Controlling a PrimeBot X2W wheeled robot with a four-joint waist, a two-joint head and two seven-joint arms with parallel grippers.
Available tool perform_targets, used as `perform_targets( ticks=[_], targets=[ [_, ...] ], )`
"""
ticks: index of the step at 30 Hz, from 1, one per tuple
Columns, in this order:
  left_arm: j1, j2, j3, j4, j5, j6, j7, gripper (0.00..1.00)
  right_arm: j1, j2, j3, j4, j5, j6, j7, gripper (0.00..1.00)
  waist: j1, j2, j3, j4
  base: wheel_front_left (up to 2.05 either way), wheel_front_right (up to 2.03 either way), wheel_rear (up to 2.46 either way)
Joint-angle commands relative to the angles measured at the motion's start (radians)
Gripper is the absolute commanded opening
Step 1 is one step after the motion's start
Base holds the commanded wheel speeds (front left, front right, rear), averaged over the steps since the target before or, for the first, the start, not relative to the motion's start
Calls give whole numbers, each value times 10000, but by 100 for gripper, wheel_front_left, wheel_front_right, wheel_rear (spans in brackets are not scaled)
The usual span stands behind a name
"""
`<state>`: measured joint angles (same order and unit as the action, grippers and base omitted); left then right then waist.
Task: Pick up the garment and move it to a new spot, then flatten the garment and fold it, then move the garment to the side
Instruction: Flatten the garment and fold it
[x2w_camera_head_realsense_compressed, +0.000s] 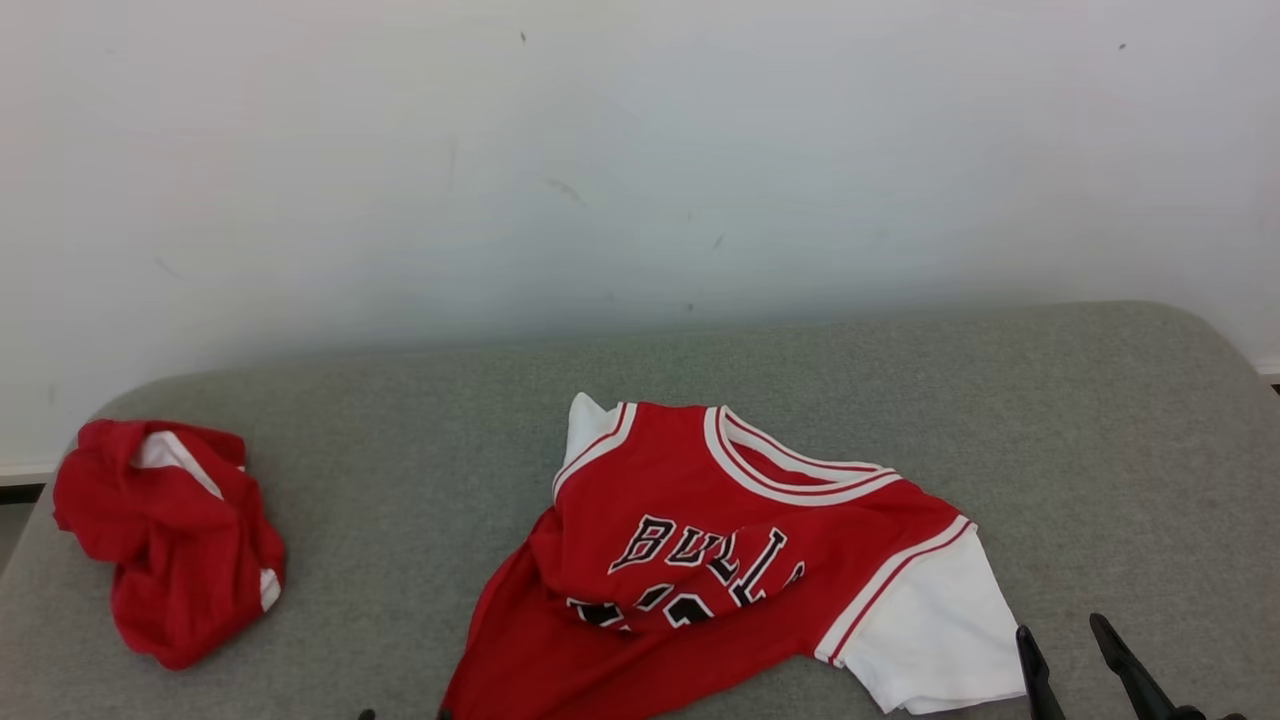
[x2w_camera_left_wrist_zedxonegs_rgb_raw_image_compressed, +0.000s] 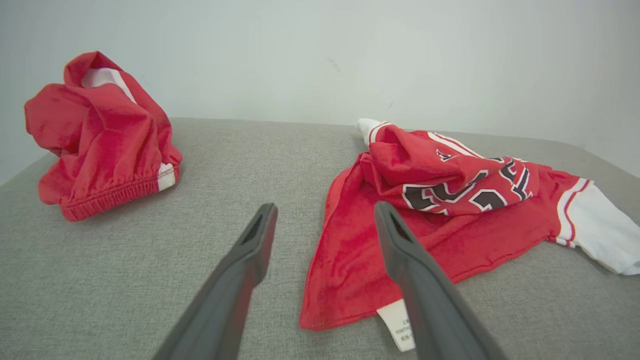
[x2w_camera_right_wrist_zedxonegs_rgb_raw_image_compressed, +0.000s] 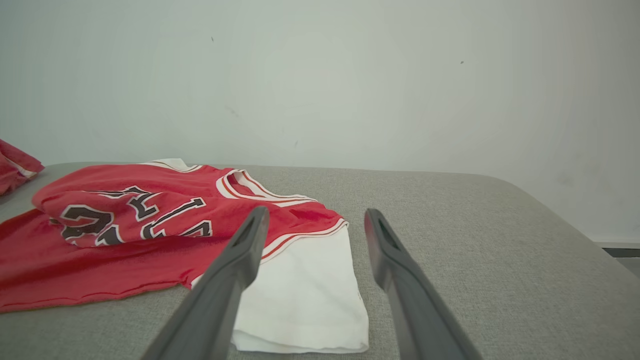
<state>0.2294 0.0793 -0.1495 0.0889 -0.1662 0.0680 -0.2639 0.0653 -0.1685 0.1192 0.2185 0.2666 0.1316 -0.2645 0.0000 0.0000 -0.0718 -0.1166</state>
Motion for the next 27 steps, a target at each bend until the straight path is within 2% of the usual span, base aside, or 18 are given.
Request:
perform_targets(
  ticks=[1,7,14,18,27],
  targets=[
    [113,-17,77,21,167,-50,-5,100,107,-22,-6,18,63,-20,8,100,0,0,-9,3,0,0,0],
    [140,-143,199,49,384,-285,-5,100,22,-25,106,10,82,-20,8,100,0,0,20,-18,0,0,0],
    [-54,-93,-292,527,817,-788,-5,100,-95,-412,174,151,63,-20,8,100,0,0,117,-86,0,0,0],
    [-351,40,-612,1111,1025,-1005,51,100,-239,-748,340,995,184,-20,8,100,0,0,242,-126,0,0,0],
    [-1190,458,-918,2247,1544,-955,668,100,-1030,-1296,1020,2666,803,-20,147,100,0,0,656,-48,0,0,0]
  ],
)
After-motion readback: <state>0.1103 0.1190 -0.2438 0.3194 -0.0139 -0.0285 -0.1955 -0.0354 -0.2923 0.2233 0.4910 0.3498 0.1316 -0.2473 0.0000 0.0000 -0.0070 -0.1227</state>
